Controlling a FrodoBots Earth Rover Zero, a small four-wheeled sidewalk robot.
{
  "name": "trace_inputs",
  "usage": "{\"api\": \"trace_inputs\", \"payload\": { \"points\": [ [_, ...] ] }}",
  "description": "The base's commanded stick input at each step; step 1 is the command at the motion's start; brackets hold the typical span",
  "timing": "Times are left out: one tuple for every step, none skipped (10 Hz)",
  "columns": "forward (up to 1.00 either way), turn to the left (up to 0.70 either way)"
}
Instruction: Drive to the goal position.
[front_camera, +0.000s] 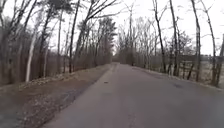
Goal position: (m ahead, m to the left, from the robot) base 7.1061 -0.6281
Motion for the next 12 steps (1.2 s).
{"api": "trace_inputs", "payload": {
  "points": [
    [0.85, 0.00],
    [0.85, 0.00],
    [0.85, 0.00],
    [0.85, -0.26],
    [0.85, -0.16],
    [0.85, -0.06],
    [0.85, 0.00],
    [0.85, 0.00],
    [0.85, 0.00],
    [0.85, 0.00],
    [0.85, 0.00],
    [0.85, 0.00]
  ]
}}
